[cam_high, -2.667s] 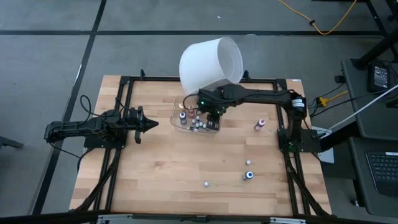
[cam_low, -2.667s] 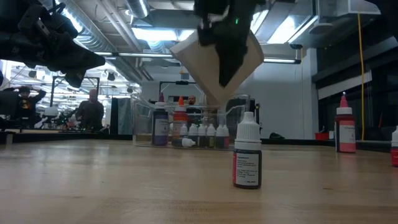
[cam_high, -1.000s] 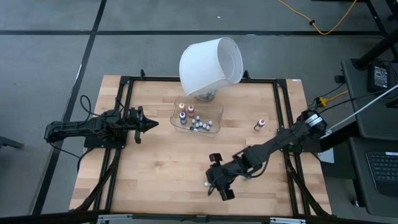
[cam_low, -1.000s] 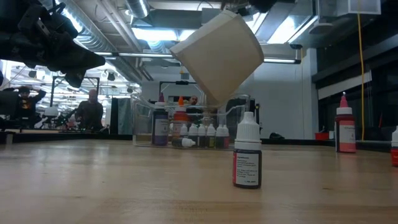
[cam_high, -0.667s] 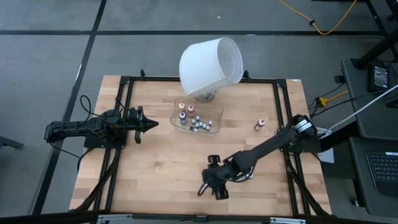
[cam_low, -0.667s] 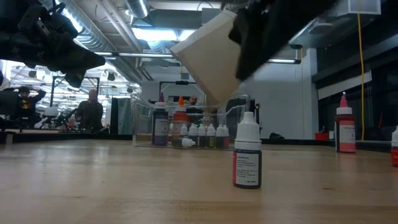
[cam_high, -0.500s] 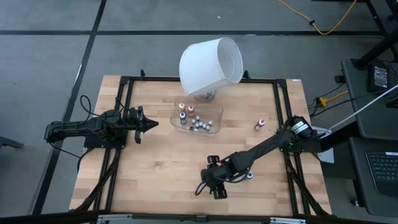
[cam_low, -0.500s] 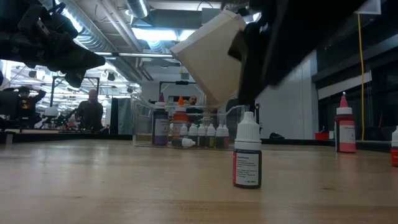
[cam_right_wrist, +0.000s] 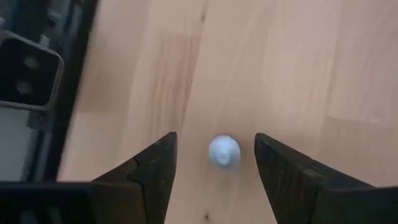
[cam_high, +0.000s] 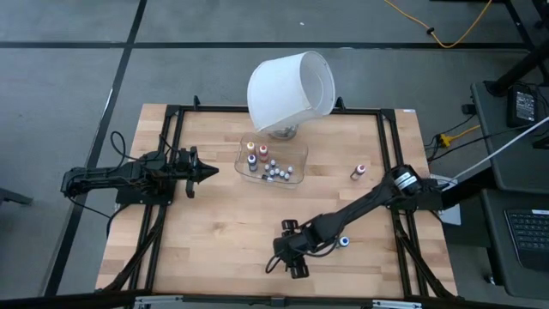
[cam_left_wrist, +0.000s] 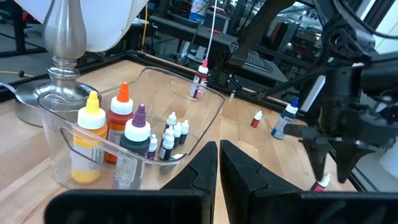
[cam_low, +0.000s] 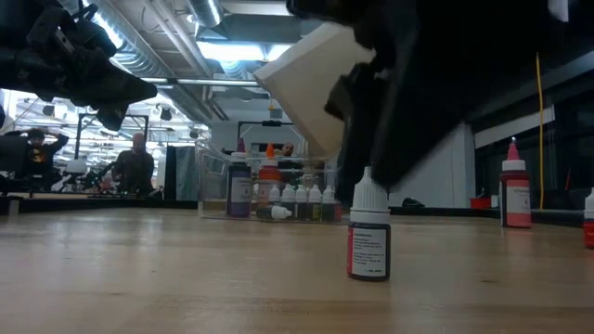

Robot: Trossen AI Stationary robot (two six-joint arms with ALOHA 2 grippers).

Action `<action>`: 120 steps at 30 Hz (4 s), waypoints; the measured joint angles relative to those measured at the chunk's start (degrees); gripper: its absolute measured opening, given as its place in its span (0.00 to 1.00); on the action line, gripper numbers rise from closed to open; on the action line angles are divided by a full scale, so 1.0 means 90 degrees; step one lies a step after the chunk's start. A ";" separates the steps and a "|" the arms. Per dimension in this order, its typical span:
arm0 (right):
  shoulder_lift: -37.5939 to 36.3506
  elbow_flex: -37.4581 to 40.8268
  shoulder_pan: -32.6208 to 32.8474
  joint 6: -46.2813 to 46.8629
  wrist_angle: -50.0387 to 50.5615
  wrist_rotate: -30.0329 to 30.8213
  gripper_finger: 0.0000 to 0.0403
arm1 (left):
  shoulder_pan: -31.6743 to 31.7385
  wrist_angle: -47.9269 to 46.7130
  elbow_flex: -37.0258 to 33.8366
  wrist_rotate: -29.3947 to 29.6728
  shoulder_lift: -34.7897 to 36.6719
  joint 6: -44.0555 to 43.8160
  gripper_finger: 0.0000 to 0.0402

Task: Pick & Place food coloring
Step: Put the small pink food coloring bottle into the container

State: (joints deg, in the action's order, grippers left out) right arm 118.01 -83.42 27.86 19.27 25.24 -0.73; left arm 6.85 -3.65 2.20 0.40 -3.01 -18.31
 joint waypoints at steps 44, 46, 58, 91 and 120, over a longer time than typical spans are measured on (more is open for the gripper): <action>0.0149 -0.1217 -0.0379 -0.0394 0.2166 -0.0146 0.19 | 0.0000 -0.0001 0.0000 -0.0001 0.0000 0.0000 0.04; 0.0146 -0.1688 -0.0572 -0.0632 0.2685 -0.0099 0.18 | 0.0000 0.0000 0.0001 0.0000 0.0000 0.0000 0.04; 0.0139 -0.4416 -0.2047 -0.1159 0.4420 0.0398 0.18 | 0.0000 -0.0001 0.0000 0.0000 0.0000 0.0000 0.04; 0.0151 -0.1732 -0.4443 -0.2358 0.2873 0.0335 0.19 | 0.0000 -0.0001 0.0000 0.0000 0.0000 0.0000 0.04; 0.0195 -0.0784 -0.4505 -0.2188 0.1379 0.0100 0.18 | 0.0000 -0.0001 0.0000 0.0000 0.0000 0.0000 0.04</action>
State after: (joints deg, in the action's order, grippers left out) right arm 119.77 -90.48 -12.69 -0.43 37.65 0.16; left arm 6.85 -3.66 2.20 0.40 -3.01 -18.30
